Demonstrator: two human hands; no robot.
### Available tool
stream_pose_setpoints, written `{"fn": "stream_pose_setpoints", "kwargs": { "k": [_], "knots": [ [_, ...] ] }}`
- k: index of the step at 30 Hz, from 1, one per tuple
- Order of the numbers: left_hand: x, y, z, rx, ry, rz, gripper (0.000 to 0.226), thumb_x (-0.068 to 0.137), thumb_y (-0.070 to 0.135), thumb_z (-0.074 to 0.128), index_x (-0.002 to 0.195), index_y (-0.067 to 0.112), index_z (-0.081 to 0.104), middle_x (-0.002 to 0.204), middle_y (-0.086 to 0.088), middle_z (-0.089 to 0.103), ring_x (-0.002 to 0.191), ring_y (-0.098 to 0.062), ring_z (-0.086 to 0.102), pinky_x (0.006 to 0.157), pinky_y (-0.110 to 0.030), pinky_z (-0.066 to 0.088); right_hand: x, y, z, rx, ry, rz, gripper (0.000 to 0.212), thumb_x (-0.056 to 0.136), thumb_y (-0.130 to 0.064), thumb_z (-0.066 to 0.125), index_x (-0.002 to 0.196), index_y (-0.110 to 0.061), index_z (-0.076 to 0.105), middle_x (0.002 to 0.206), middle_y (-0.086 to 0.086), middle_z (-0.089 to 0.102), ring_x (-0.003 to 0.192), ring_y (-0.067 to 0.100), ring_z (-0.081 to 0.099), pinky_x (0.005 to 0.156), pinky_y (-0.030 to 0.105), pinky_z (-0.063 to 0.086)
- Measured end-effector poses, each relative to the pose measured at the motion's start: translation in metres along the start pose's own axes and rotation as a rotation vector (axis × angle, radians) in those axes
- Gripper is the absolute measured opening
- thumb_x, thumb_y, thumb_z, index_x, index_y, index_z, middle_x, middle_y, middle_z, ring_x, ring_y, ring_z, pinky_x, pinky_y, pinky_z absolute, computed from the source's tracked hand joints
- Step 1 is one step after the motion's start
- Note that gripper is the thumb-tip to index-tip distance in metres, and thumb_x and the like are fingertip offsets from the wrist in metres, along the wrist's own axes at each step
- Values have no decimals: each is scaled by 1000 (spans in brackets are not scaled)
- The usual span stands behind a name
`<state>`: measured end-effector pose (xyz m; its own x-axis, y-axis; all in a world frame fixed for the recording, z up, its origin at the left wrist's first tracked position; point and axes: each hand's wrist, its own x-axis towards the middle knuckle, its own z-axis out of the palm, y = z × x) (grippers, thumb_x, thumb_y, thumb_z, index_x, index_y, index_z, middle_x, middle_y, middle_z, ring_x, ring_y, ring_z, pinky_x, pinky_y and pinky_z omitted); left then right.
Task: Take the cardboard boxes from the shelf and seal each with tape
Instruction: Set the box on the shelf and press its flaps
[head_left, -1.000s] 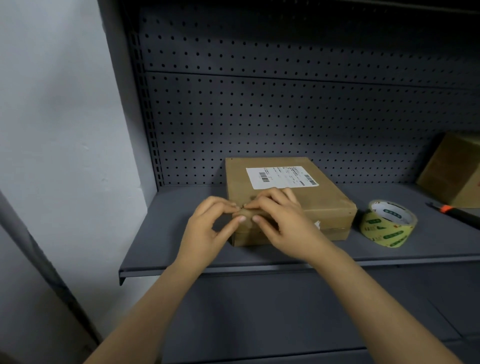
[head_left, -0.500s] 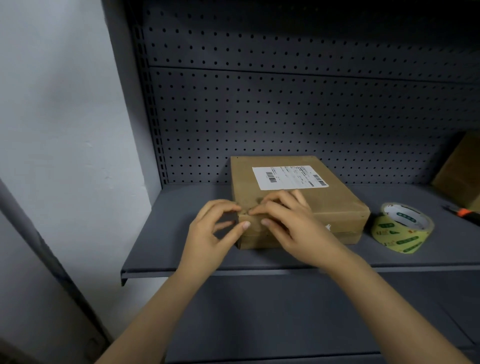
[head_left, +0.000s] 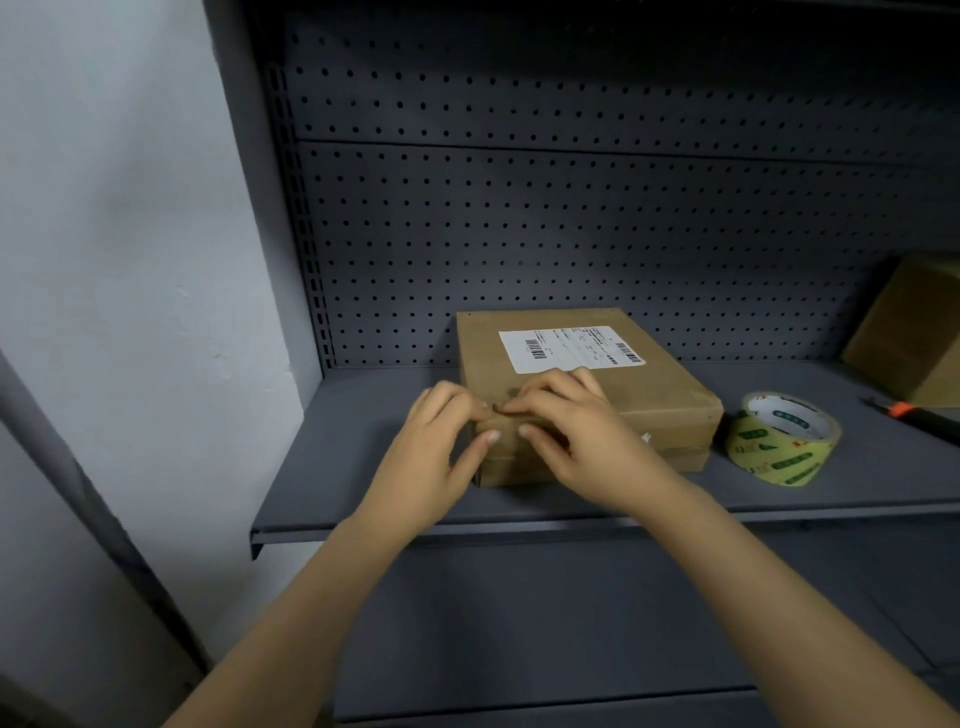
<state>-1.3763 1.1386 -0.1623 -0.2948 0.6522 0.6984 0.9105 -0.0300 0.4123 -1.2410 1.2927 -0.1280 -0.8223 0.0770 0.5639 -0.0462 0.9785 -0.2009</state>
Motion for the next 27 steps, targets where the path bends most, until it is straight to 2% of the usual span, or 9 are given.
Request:
{"fn": "stream_pose_setpoints", "kwargs": {
  "k": [3,6,9,15,18,24,27],
  "knots": [
    [-3,3,2,-32,54,-46,18,95,26,62,108,14,65,111,6,57,106,-13,56,91,-28,48,2,0,-2,-3,-13,34,25,93,-21,62,118,-21,63,113,-8,57,101,16,42,93,34,42],
    [-6,3,5,-4,66,-61,20,95,21,62,112,13,68,110,5,57,105,-14,56,90,-25,46,2,-1,-1,-7,-4,40,23,93,-21,63,117,-18,64,113,-7,59,102,16,44,93,35,43],
    [-10,7,10,-22,76,-71,26,95,17,62,120,12,67,112,4,55,106,-15,56,91,-27,48,-1,0,-6,1,-2,15,22,92,-21,65,113,-17,67,111,-6,61,101,19,48,91,34,45],
    [-3,29,11,47,106,-18,24,93,32,61,106,13,67,105,4,57,99,-16,56,82,-25,47,-19,2,-27,-8,22,40,22,88,-21,71,110,-16,70,104,-3,63,100,14,53,88,29,47],
    [6,44,9,149,113,37,25,94,32,58,106,12,66,103,3,56,97,-17,53,79,-28,47,-35,4,-42,-98,57,65,16,87,-17,70,103,-15,70,95,-3,60,92,10,47,79,31,49],
    [23,90,36,280,66,236,18,92,27,55,98,13,63,88,1,56,82,-20,50,66,-37,48,-81,25,-81,-252,81,130,5,84,-12,70,89,-12,70,89,1,62,86,23,55,74,38,50],
    [31,117,66,329,17,345,11,91,26,54,91,15,57,82,0,52,76,-22,48,62,-34,44,-109,43,-103,-283,69,178,3,84,-10,68,84,-12,67,88,3,61,83,26,54,70,40,49]
  ]
}}
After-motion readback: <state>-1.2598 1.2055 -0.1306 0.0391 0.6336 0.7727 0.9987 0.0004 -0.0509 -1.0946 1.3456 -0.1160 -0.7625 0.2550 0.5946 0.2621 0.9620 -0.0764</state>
